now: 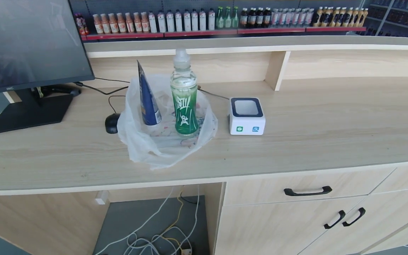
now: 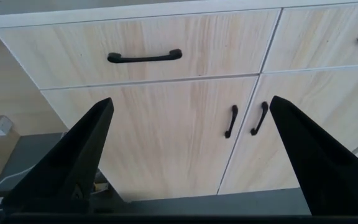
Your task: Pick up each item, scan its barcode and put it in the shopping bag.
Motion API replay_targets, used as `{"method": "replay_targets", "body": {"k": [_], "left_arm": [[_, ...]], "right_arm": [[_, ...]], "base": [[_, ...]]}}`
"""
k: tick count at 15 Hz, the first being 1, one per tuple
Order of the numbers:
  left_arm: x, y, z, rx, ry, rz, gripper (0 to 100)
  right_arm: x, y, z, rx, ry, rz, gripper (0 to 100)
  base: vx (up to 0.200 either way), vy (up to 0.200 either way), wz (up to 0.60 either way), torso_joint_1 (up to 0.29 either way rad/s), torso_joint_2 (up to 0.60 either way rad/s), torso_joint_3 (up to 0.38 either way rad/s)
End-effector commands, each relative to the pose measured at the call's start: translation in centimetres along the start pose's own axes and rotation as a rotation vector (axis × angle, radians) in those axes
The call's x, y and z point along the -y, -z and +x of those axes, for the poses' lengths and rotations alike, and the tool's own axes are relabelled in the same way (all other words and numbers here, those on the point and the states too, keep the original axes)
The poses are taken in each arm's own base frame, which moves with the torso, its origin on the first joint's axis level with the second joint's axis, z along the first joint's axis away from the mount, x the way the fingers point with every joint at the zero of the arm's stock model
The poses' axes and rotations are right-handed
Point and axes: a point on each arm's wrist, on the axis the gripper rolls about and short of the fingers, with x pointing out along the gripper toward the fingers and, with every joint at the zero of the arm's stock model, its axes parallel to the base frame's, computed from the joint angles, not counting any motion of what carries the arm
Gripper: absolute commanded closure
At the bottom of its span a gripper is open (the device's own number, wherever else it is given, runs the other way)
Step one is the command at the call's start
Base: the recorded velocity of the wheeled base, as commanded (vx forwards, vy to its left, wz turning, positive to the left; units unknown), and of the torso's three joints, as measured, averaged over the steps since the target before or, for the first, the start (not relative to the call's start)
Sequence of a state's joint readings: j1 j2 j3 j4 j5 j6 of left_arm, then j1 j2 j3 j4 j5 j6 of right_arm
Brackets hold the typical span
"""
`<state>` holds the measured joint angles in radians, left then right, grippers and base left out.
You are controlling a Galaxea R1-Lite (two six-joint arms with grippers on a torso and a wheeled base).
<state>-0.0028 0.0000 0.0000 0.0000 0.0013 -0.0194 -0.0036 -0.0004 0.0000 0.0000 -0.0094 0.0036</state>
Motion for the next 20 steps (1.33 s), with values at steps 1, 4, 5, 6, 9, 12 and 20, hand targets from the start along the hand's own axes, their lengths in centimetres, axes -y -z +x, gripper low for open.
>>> {"method": "replay_targets", "body": {"k": [1,4,5,6,9,12,20], "left_arm": [[0.0,0.0,0.01,-0.002,-0.002,-0.001,0],[0.0,0.0,0.01,-0.002,-0.002,-0.001,0],[0.0,0.0,0.01,-0.002,0.0,-0.001,0],[0.0,0.0,0.01,-0.002,0.0,-0.001,0],[0.0,0.0,0.01,-0.002,0.0,0.001,0],[0.0,0.0,0.01,-0.002,0.0,0.001,0],[0.0,0.0,0.01,-0.002,-0.002,0.002,0]], "right_arm": [[0.0,0.0,0.01,-0.002,-0.001,0.001,0],[0.0,0.0,0.01,-0.002,0.002,0.002,0],[0.0,0.0,0.01,-0.002,0.002,0.001,0],[0.0,0.0,0.01,-0.002,0.001,-0.001,0],[0.0,-0.01,0.03,-0.003,0.001,-0.008,0],[0.0,0.0,0.01,-0.002,0.001,-0.007,0],[0.0,0.0,0.01,-0.002,0.001,-0.004,0]], "base": [[0.0,-0.2,0.0,0.002,0.0,0.007],[0.0,-0.2,0.0,0.001,0.0,0.001],[0.0,-0.2,0.0,0.002,0.01,0.002],[0.0,-0.2,0.0,0.002,0.0,-0.002],[0.0,-0.133,0.0,0.003,0.0,0.002],[0.0,0.0,0.0,0.0,0.0,0.0],[0.0,0.0,0.0,0.0,0.0,0.0]]}}
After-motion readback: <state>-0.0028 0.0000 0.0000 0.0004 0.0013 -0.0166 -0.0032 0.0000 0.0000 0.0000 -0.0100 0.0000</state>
